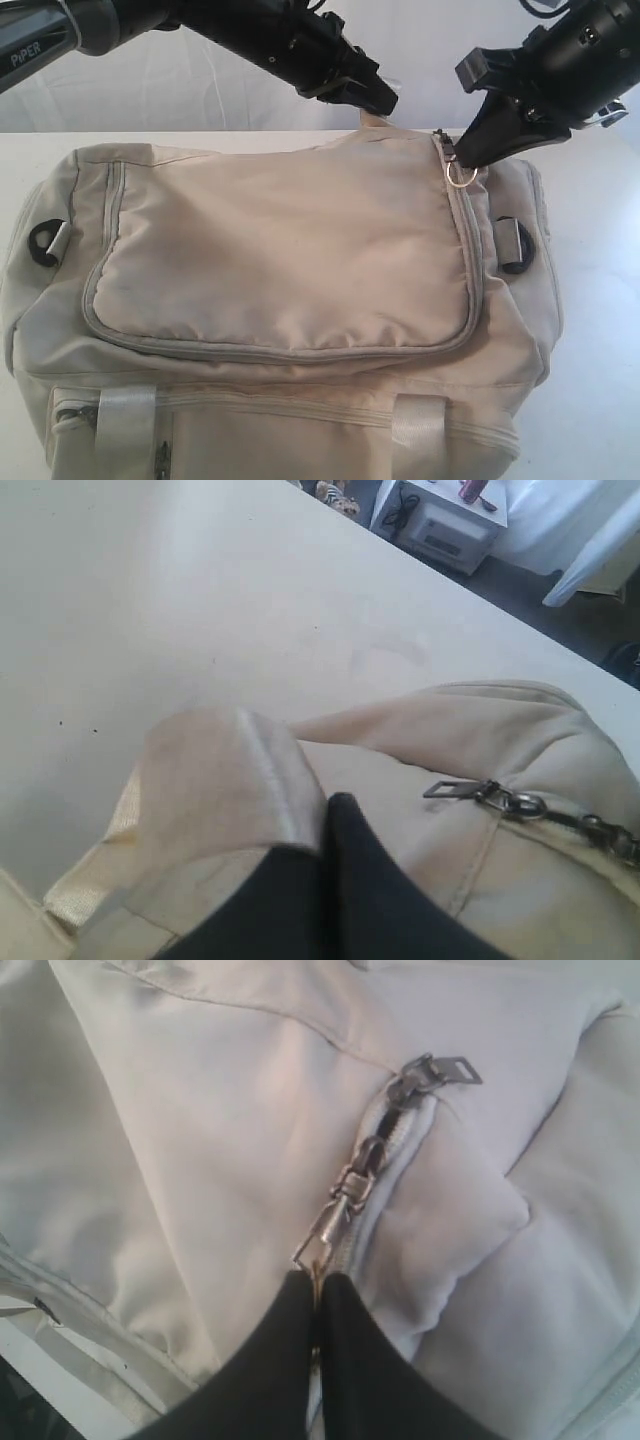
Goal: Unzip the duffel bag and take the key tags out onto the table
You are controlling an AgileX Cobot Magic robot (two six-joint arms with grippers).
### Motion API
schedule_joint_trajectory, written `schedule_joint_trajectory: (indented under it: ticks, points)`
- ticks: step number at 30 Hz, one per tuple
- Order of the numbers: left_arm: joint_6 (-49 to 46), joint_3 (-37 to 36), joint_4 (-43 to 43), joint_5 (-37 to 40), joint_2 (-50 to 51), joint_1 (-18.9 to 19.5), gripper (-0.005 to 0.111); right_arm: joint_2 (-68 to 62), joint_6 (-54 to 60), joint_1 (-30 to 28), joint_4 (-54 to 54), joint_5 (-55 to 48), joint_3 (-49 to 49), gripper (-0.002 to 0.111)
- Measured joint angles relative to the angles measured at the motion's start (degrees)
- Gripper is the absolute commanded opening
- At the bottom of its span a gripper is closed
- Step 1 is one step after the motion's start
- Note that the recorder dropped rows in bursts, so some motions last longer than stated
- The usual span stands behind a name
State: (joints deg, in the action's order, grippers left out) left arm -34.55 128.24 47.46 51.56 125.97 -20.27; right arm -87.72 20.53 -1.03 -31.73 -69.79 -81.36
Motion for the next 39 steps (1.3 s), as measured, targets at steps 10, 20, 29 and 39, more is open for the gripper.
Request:
schedule_joint_trajectory:
  ticks: [10,20,29,39]
  points:
    - [1.05,0.00,0.00,-0.22,0.00,0.00,0.000,5.01,-0.66,0.00,0.46,0.28,1.03,0.000]
    - [1.25,0.00,0.00,-0.71,0.00,0.00,0.000,11.69,-1.02,0.00,0.68,0.49,8.98,0.000]
    - [1.38,0.00,0.00,-0.80,0.00,0.00,0.000,19.41,-1.43,0.00,0.57,0.70,18.68,0.000]
    - [1.38,0.00,0.00,-0.93,0.00,0.00,0.000,24.41,-1.88,0.00,-3.33,0.99,29.98,0.000]
